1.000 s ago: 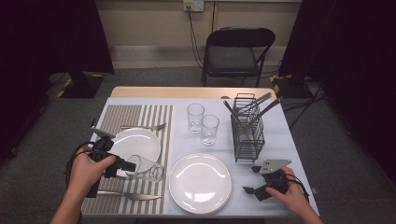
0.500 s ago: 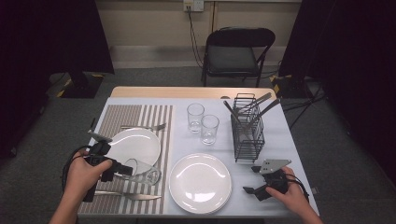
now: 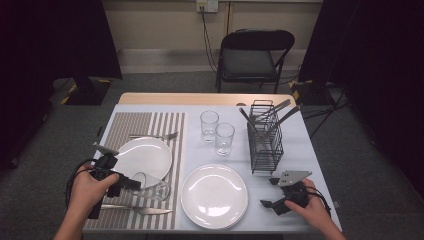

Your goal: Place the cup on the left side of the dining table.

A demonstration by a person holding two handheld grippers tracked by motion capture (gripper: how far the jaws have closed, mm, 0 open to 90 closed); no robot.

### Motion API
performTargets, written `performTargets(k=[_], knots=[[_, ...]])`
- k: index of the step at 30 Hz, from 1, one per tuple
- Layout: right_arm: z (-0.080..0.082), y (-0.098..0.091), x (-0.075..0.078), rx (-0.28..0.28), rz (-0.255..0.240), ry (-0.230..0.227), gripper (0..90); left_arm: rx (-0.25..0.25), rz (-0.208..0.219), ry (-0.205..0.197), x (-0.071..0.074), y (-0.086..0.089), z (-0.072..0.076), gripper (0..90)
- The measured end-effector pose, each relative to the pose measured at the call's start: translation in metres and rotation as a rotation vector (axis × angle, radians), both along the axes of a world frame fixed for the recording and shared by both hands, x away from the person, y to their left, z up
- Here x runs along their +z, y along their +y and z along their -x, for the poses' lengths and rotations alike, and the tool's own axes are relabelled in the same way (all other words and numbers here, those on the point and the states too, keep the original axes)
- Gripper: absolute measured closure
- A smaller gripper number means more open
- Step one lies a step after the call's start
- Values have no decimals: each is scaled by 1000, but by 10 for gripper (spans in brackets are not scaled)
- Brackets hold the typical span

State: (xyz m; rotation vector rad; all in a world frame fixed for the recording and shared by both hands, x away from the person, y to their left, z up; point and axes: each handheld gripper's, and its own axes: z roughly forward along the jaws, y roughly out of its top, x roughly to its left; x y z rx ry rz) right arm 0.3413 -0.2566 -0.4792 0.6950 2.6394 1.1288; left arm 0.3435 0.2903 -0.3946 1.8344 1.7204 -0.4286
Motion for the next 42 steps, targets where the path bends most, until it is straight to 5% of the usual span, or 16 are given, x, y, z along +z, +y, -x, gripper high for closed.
performTargets(k=[23, 42], knots=[[0, 0, 0, 0, 0, 1, 133, 16, -31, 7, -3, 5, 2, 857], [0, 0, 0, 0, 0, 1, 132, 20, 2, 7, 0, 4, 1, 820]])
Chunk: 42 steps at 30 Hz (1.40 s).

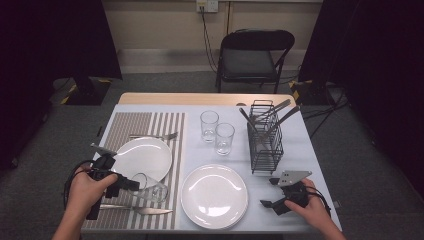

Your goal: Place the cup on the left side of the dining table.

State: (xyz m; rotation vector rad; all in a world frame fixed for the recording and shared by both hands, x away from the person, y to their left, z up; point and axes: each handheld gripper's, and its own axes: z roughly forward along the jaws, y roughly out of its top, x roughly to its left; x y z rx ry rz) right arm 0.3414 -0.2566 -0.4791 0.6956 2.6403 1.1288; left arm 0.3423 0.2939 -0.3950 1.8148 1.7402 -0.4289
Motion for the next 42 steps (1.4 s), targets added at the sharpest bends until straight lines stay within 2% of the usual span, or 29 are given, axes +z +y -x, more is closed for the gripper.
performTargets(k=[5, 8, 12, 23, 33, 34, 38, 39, 40, 42], knots=[[0, 0, 0, 0, 0, -1, 133, 9, 3, 6, 1, -2, -1, 815], [0, 0, 0, 0, 0, -1, 133, 3, 1, -8, 1, -1, -1, 808], [0, 0, 0, 0, 0, -1, 133, 14, 23, -3, 1, -3, -2, 799], [0, 0, 0, 0, 0, -1, 133, 13, 37, -29, 3, -8, -4, 764], [0, 0, 0, 0, 0, -1, 133, 6, 27, -43, 4, -11, -6, 738], [0, 0, 0, 0, 0, -1, 133, 14, 42, -32, 4, -13, -6, 738], [0, 0, 0, 0, 0, 0, 133, 9, 41, -34, 4, -15, -7, 729], [0, 0, 0, 0, -1, 0, 133, -9, 28, -50, 4, -15, -8, 725], [0, 0, 0, 0, -1, 0, 133, 1, 48, -37, 4, -17, -8, 720], [0, 0, 0, 0, -1, 0, 133, 2, 55, -37, 4, -17, -9, 712]])
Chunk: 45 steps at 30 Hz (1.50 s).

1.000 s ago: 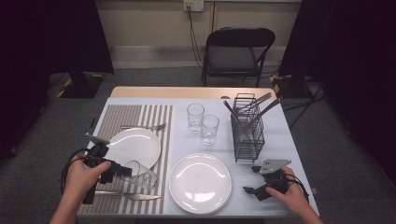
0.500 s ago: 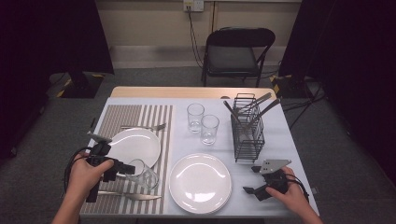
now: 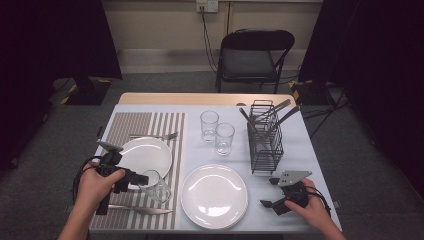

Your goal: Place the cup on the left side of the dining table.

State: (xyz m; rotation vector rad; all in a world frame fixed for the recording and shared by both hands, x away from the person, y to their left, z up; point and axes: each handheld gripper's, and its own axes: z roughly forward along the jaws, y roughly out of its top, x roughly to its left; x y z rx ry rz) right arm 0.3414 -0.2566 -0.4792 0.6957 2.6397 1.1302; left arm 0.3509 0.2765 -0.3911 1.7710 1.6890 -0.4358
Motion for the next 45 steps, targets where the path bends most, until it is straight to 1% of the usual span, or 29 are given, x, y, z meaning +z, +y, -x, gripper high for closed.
performTargets(k=[2, 3, 4, 5, 6, 7, 8, 9, 10, 11, 13, 14, 15, 17, 18, 19, 22, 27, 29, 30, 31, 34, 35, 36, 37, 40, 42, 44, 45], knots=[[0, 0, 0, 0, 0, 0, 132, 6, 2, 0, 0, -2, -1, 707], [0, 0, 0, 0, 0, 0, 132, -3, -6, -5, 0, -2, -1, 707], [0, 0, 0, 0, 0, 0, 132, -2, -15, -4, 1, -3, -1, 704], [0, 0, 0, 0, 0, 0, 133, -12, -21, -16, 1, -2, -2, 700], [0, 0, 0, 0, 0, 0, 133, -1, 0, -6, 1, -4, -2, 699], [0, 0, 0, 0, 0, 0, 133, -6, 5, -9, 0, -4, -2, 692], [0, 0, 0, 0, 0, -1, 133, -9, 4, -5, 1, -5, -2, 683], [0, 0, 0, 1, 0, 0, 132, -10, 13, -1, 1, -6, -3, 675], [0, 0, 0, 1, 0, 0, 132, -11, -3, -6, 1, -6, -3, 675], [0, 0, 0, 0, 0, 0, 133, -19, 7, -3, 1, -8, -4, 665], [0, 0, 0, 0, 0, 0, 132, -25, 4, -11, 1, -8, -4, 660], [0, 0, 0, 0, 0, 0, 133, -19, 14, 2, 2, -11, -5, 659], [0, 0, 0, 0, 0, 0, 133, -21, 3, -7, 2, -12, -5, 656], [0, 0, 0, 0, 0, -1, 133, -29, 11, -5, 3, -13, -6, 652], [0, 0, 0, 0, 0, -1, 133, -27, 0, -4, 4, -14, -6, 652], [0, 0, 0, 0, 0, -1, 133, -25, -1, -5, 4, -14, -6, 651], [0, 0, 0, 0, 0, -1, 133, -28, -3, -4, 4, -14, -6, 630], [0, 0, 0, 0, 0, -1, 133, -30, -12, -14, 4, -12, -6, 610], [0, 0, 0, 0, 0, -1, 133, -31, -3, -10, 4, -12, -6, 600], [0, 0, 0, 0, 0, -1, 133, -31, -10, -13, 4, -12, -6, 597], [0, 0, 0, 0, 0, -1, 133, -32, -3, -10, 4, -12, -6, 597], [0, 0, 0, 0, 0, -1, 133, -28, -8, -13, 5, -11, -6, 574], [0, 0, 0, 0, 0, -1, 133, -21, 2, -19, 4, -11, -6, 574], [0, 0, 0, 0, 0, -1, 133, -25, -5, -16, 5, -11, -5, 568], [0, 0, 0, 0, 0, -1, 132, -29, -7, -18, 5, -11, -5, 558], [0, 0, 0, 0, 0, -1, 132, -13, -7, -33, 6, -11, -5, 525], [0, 0, 0, 0, 0, 0, 132, -38, -29, -49, 6, -8, -5, 516], [0, 0, 0, 1, 0, 0, 133, -37, -33, -55, 5, -9, -4, 499], [0, 0, 0, -1, 0, 2, 132, -28, -17, -50, 5, -9, -4, 485]])
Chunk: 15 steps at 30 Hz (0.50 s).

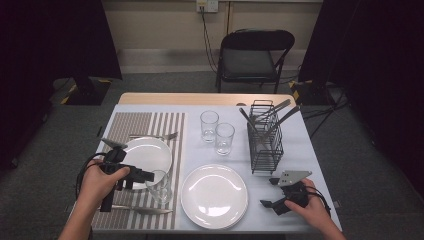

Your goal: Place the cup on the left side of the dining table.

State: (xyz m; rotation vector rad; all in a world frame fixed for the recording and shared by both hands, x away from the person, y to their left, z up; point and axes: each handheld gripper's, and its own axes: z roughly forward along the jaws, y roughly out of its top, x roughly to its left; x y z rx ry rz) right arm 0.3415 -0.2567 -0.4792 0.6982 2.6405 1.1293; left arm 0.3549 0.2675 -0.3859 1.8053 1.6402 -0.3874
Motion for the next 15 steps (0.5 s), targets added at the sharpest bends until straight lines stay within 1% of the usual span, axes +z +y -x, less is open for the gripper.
performTargets(k=[1, 2, 3, 4, 6, 7, 8, 9, 12, 15], knots=[[0, 0, 0, 2, 0, -2, 132, 2, 2, -3, 0, 0, 0, 469], [0, 0, 0, 1, 0, -1, 132, -2, 0, -1, 0, 0, 1, 471], [0, 0, 0, 1, 0, -1, 132, 1, 9, 0, 1, 0, 1, 471], [0, 0, 0, 1, 0, -1, 132, -16, -11, -17, 1, 0, 1, 453], [0, 0, 0, 2, 0, -2, 132, -12, -11, -25, 1, -1, 1, 409], [0, 0, 0, 1, 0, -2, 132, -12, -13, -37, 1, -1, 1, 409], [0, 0, 0, 1, 0, 0, 132, -13, -18, -40, 1, -1, 1, 389], [0, 0, 0, 1, 0, 0, 132, -14, -19, -43, 1, -1, 1, 389], [0, 0, 0, 1, 0, 0, 133, -19, -12, -42, 0, 0, 1, 372], [0, 0, 0, 1, 0, 1, 133, -18, -8, -50, 0, 0, 2, 350]])
